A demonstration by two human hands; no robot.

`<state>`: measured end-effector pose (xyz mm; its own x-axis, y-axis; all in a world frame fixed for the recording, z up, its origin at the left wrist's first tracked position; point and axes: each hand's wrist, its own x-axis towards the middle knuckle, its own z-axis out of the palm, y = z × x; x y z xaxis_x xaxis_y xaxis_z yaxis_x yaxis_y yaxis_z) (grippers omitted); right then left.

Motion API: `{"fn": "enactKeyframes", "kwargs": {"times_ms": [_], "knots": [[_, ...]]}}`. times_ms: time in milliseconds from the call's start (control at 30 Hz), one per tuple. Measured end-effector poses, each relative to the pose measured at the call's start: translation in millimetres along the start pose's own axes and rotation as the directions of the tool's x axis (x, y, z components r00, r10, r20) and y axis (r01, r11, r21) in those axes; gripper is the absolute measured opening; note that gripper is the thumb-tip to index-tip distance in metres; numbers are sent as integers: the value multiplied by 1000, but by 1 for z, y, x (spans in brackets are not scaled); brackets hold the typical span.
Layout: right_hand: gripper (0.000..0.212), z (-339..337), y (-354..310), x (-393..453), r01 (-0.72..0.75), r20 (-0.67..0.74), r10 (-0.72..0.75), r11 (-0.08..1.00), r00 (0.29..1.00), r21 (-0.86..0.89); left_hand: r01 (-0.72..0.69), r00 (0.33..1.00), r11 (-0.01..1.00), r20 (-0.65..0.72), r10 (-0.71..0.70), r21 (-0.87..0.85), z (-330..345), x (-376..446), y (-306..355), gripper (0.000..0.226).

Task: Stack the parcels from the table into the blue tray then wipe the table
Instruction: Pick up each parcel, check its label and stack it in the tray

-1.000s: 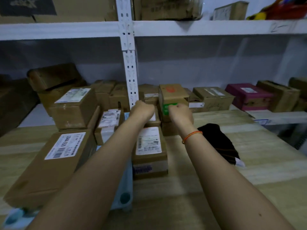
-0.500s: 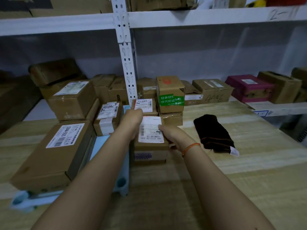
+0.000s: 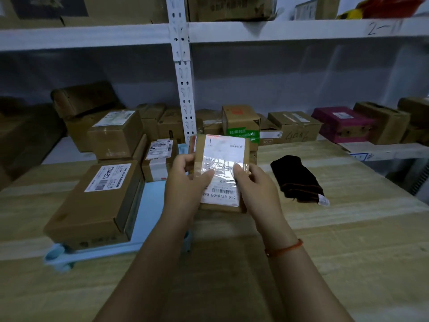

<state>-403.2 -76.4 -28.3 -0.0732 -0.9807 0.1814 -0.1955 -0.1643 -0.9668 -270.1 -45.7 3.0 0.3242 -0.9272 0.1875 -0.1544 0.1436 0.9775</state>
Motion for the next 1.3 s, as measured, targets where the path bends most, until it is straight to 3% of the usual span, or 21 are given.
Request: {"fn": "enactKeyframes", "kwargs": {"times_ms": [100, 233, 333, 500, 600, 767, 967, 1100, 1200, 1300], "knots": [[45, 4, -1, -14, 48, 56, -51, 998, 997, 46, -41, 997, 999, -68, 40, -8, -10, -11, -1, 25], [58, 11, -3, -27, 55, 138, -74, 989, 988, 137, -40, 988, 998, -150, 31, -57, -24, -19, 4, 12], [55, 14, -3, -33, 52, 156, -83, 980, 984, 193, -42, 990, 995, -136, 30, -91, -31, -23, 5, 14], [33, 12, -4, -34, -11, 151, -44, 939, 987, 344, -10, 991, 996, -134, -3, -93, -36, -26, -7, 21], [29, 11, -4, -34, -73, 153, 14, 918, 988, 390, 18, 992, 994, -123, -30, -105, -37, -27, -15, 14], [29, 9, -2, -32, -169, 171, 99, 864, 980, 474, 5, 999, 987, -50, -14, -163, -36, -30, -20, 23], [34, 12, 2, -29, -331, 240, 233, 759, 942, 561, -28, 997, 984, -70, 16, -174, -32, -32, -22, 31], [38, 12, 6, -29, -482, 325, 357, 596, 876, 643, -19, 997, 976, -71, 4, -216, -33, -31, -27, 23], [47, 13, 8, -27, -534, 383, 377, 507, 843, 677, 24, 997, 962, -62, -42, -270, -31, -31, -29, 31], [52, 13, 9, -25, -538, 414, 345, 491, 842, 685, 4, 999, 963, -39, -16, -270, -28, -32, -28, 34]]}}
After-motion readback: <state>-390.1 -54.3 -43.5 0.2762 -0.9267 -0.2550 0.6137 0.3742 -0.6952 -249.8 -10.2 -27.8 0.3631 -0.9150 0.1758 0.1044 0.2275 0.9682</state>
